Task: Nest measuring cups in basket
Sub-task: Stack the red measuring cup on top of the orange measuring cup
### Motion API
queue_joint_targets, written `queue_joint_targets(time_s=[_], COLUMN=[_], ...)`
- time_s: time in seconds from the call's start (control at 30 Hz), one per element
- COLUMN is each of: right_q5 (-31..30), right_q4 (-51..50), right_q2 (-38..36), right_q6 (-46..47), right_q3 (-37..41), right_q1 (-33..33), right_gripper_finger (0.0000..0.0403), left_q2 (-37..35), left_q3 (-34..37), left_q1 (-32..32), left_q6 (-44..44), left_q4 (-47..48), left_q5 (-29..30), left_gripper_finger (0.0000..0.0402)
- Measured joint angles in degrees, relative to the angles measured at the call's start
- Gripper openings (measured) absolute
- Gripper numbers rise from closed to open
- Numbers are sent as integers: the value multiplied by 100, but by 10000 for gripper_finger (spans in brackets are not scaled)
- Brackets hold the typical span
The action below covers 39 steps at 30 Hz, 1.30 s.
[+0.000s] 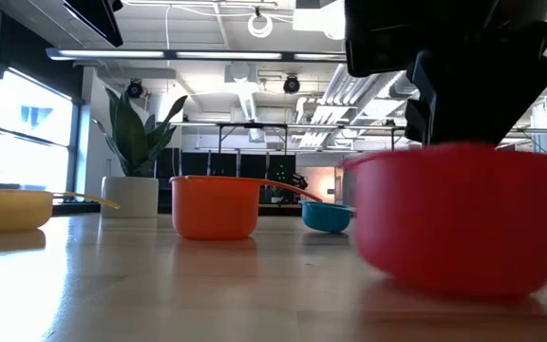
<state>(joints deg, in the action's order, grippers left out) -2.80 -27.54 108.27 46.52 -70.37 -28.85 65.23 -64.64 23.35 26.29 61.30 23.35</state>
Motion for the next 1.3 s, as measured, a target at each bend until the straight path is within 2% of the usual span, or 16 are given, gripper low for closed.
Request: queue_joint_targets(time_s=[0.07, 0.4, 0.5, 0.73, 0.87, 1.13, 1.3], right_q5=[57, 461, 488, 130, 111, 100, 33], right_q4=[39, 292, 188, -1002, -1255, -1064, -198], right_q2=[0, -4, -4, -7, -15, -15, -17], right_q6=[-8, 59, -303, -1256, -1717, -2520, -3031], right_q3=[0, -97, -414, -1484, -1940, -2225, -2019], right_q1=[25, 375, 515, 1040, 1428, 2127, 2415], right_gripper_finger=[7, 5, 3, 2, 1, 1, 1], left_q2=[0, 0, 0, 0, 0, 0, 0], left_q3=[0, 0, 0, 0, 0, 0, 0], left_q1=[-2, -2, -2, -9, -9, -9, -9], left_q6=[-32, -44, -42, -11, 141, 464, 686], left_q4=[-1, 0, 0, 0, 0, 0, 0], left_q5=[0, -14, -28, -28, -28, -24, -24], left_gripper_finger=[129, 129, 129, 129, 129, 129, 129])
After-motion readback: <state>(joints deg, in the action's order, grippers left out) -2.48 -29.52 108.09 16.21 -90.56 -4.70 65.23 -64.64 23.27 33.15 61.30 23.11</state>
